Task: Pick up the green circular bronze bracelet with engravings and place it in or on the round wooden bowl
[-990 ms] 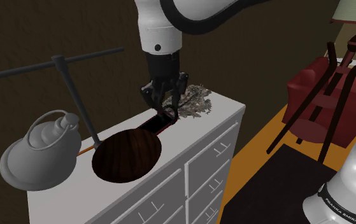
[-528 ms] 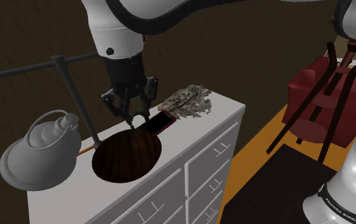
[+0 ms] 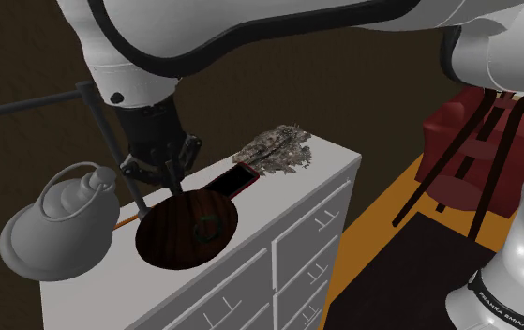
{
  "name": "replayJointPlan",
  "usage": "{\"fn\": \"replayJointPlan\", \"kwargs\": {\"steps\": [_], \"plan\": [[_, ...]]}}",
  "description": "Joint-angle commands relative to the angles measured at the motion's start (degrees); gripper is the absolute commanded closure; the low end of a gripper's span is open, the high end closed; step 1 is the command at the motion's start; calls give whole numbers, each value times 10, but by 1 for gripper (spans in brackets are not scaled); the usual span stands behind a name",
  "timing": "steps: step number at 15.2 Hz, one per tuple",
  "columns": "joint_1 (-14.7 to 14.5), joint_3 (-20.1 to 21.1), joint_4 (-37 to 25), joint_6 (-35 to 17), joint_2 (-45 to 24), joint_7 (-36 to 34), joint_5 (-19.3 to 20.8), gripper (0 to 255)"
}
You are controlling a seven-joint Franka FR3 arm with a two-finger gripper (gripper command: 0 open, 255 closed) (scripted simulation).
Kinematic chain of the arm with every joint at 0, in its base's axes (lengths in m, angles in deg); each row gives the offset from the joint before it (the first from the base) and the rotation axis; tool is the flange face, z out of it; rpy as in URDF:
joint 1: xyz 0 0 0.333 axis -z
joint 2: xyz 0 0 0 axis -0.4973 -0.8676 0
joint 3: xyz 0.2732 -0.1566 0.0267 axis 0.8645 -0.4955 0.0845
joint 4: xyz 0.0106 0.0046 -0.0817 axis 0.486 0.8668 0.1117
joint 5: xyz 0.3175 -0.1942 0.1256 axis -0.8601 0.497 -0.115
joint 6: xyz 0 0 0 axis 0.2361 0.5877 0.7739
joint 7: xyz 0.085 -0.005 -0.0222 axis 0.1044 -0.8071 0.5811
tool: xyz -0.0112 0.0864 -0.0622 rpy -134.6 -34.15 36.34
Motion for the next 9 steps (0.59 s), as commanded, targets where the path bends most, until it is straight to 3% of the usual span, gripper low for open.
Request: {"fn": "replayJointPlan", "kwargs": {"steps": [1,7,9], "plan": [[0,0,0,0,0,0,0,0],[50,29,324,-191,210,139,-6,0],[49,27,340,-205,216,144,-4,0]]}}
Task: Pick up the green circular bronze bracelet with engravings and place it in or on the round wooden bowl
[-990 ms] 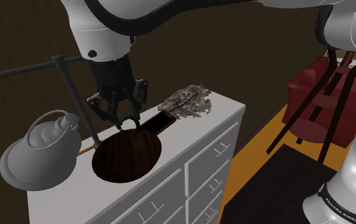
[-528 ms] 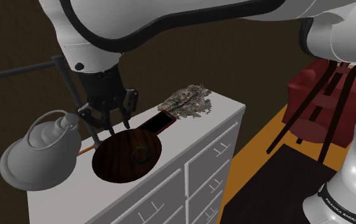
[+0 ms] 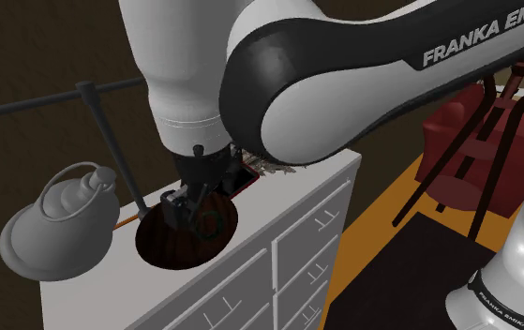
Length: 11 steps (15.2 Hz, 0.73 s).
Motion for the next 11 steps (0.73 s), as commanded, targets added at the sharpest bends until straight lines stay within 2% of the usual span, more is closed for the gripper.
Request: {"fn": "replayJointPlan", "kwargs": {"steps": [1,6,11], "plan": [[2,-1,26,-22,9,7,2,0],[3,-4,51,-59,-7,-3,16,0],[3,-4,51,-59,-7,-3,16,0]]}}
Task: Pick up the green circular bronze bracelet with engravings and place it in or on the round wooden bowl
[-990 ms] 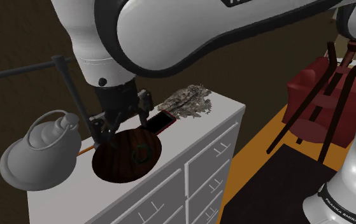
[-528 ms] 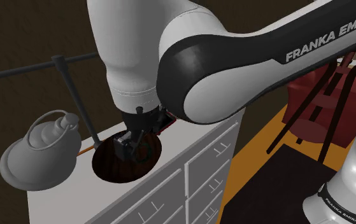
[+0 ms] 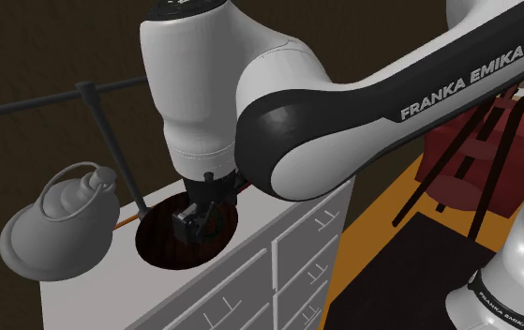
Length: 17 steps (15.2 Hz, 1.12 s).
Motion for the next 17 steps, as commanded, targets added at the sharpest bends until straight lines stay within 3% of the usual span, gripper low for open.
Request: {"fn": "replayJointPlan", "kwargs": {"steps": [1,3,4,13,14,17], "plan": [[0,0,0,0,0,0,0,0],[0,0,0,0,0,0,0,0],[0,0,0,0,0,0,0,255],[0,0,0,0,0,0,0,255],[0,0,0,0,0,0,0,0],[69,-31,-87,66,-56,181,-217,0]]}}
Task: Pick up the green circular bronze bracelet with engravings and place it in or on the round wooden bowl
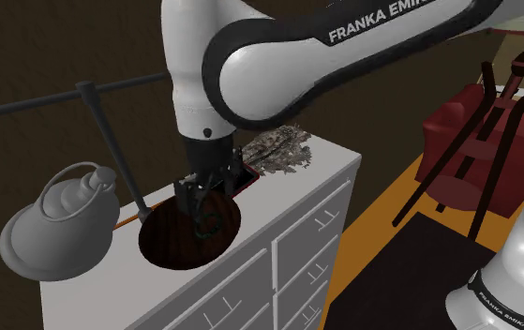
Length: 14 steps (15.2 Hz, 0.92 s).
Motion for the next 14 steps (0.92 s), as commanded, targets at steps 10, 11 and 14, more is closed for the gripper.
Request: {"fn": "replayJointPlan", "kwargs": {"steps": [10,11,14], "plan": [[50,-10,-44,27,-89,120,-155,0],[50,-10,-44,27,-89,120,-155,0],[50,-10,-44,27,-89,120,-155,0]]}}
